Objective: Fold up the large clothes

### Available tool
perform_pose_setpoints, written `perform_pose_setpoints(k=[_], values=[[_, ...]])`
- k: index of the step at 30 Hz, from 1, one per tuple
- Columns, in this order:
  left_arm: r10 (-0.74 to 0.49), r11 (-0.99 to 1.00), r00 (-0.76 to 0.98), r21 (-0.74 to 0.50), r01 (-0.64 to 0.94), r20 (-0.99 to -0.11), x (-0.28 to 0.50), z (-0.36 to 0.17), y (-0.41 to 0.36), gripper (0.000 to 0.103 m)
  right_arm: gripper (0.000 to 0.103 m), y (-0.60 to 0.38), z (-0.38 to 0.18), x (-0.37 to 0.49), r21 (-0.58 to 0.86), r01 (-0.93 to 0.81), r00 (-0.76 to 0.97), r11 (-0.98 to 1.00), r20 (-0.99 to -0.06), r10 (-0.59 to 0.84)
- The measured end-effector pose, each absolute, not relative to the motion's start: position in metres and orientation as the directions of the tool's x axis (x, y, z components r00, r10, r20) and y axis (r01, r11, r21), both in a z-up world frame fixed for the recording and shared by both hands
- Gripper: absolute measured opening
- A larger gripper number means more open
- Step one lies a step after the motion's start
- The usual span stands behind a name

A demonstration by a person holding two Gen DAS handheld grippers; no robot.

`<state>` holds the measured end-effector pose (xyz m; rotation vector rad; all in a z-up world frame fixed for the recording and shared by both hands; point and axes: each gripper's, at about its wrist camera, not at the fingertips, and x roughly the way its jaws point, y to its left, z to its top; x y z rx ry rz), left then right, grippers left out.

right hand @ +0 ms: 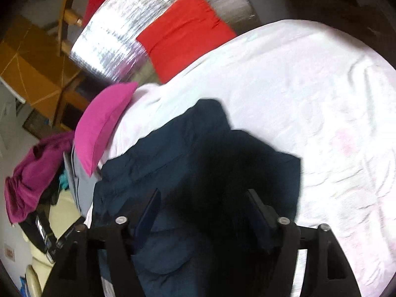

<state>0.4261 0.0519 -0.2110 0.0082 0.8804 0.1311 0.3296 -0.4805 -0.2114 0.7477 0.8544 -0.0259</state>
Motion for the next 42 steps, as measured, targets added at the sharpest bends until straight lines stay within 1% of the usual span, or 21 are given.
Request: perform_pose_setpoints(k=[2,5,7,11,12,13,14,16,18,22,26,28,31,33,36,37,39,42], values=[[0.081,0.994,0.594,0.021,-0.107,-0.8,0.431,-0.219,0.062,0.081,0.074,-0.489,-0.22,0.33,0.582,0.34,0.653,0.738,-0.712,0.26],[-0.033,0.992,0.512,-0.09,-0.086,-0.858,0.438,-0.237,0.071,0.081,0.074,-0.497,-0.228,0.334,0.57,0.369,0.633,0.734,-0.733,0.251],[-0.088,0.987,0.476,-0.141,-0.077,-0.875,0.442,-0.247,0.071,0.081,0.075,-0.499,-0.232,0.335,0.581,0.374,0.633,0.723,-0.73,0.259],[-0.144,0.973,0.446,-0.208,-0.099,-0.884,0.446,-0.257,0.071,0.081,0.079,-0.49,-0.24,0.341,0.572,0.371,0.621,0.731,-0.739,0.263],[-0.162,0.965,0.446,-0.235,-0.114,-0.88,0.445,-0.258,0.073,0.081,0.075,-0.485,-0.24,0.343,0.55,0.371,0.617,0.748,-0.748,0.244],[-0.176,0.959,0.449,-0.256,-0.124,-0.876,0.445,-0.258,0.074,0.079,0.059,-0.479,-0.24,0.345,0.504,0.379,0.604,0.776,-0.77,0.206],[-0.183,0.956,0.453,-0.266,-0.125,-0.873,0.445,-0.258,0.073,0.075,0.051,-0.475,-0.239,0.348,0.459,0.384,0.589,0.801,-0.79,0.17],[-0.159,0.964,0.457,-0.238,-0.121,-0.875,0.447,-0.259,0.068,0.075,0.04,-0.47,-0.234,0.346,0.424,0.381,0.601,0.822,-0.789,0.128],[-0.115,0.974,0.452,-0.189,-0.122,-0.884,0.448,-0.263,0.062,0.077,0.038,-0.471,-0.232,0.343,0.407,0.38,0.61,0.831,-0.786,0.106],[-0.105,0.976,0.434,-0.177,-0.128,-0.895,0.45,-0.266,0.059,0.077,0.038,-0.471,-0.244,0.348,0.387,0.38,0.576,0.84,-0.81,0.113],[-0.081,0.977,0.449,-0.161,-0.141,-0.89,0.444,-0.254,0.061,0.077,0.042,-0.478,-0.235,0.347,0.412,0.394,0.569,0.822,-0.812,0.134],[-0.032,0.983,0.5,-0.117,-0.14,-0.865,0.438,-0.239,0.06,0.077,0.047,-0.481,-0.227,0.343,0.432,0.395,0.584,0.811,-0.8,0.141],[0.026,0.988,0.594,-0.068,-0.136,-0.804,0.426,-0.213,0.056,0.077,0.048,-0.485,-0.21,0.331,0.462,0.372,0.647,0.805,-0.751,0.132],[0.02,0.99,0.639,-0.074,-0.119,-0.769,0.419,-0.2,0.052,0.077,0.048,-0.482,-0.198,0.323,0.483,0.331,0.69,0.811,-0.71,0.142],[-0.011,0.993,0.675,-0.09,-0.081,-0.738,0.409,-0.189,0.042,0.077,0.048,-0.467,-0.187,0.317,0.468,0.248,0.711,0.848,-0.683,0.168],[-0.027,0.994,0.683,-0.09,-0.057,-0.73,0.407,-0.187,0.037,0.077,0.044,-0.46,-0.184,0.316,0.455,0.224,0.711,0.862,-0.681,0.175],[-0.048,0.997,0.69,-0.081,-0.015,-0.722,0.403,-0.185,0.026,0.077,0.039,-0.448,-0.185,0.316,0.444,0.182,0.693,0.877,-0.691,0.206],[-0.082,0.996,0.67,-0.081,0.033,-0.738,0.398,-0.191,0.011,0.077,0.039,-0.436,-0.193,0.315,0.428,0.172,0.655,0.887,-0.723,0.221]])
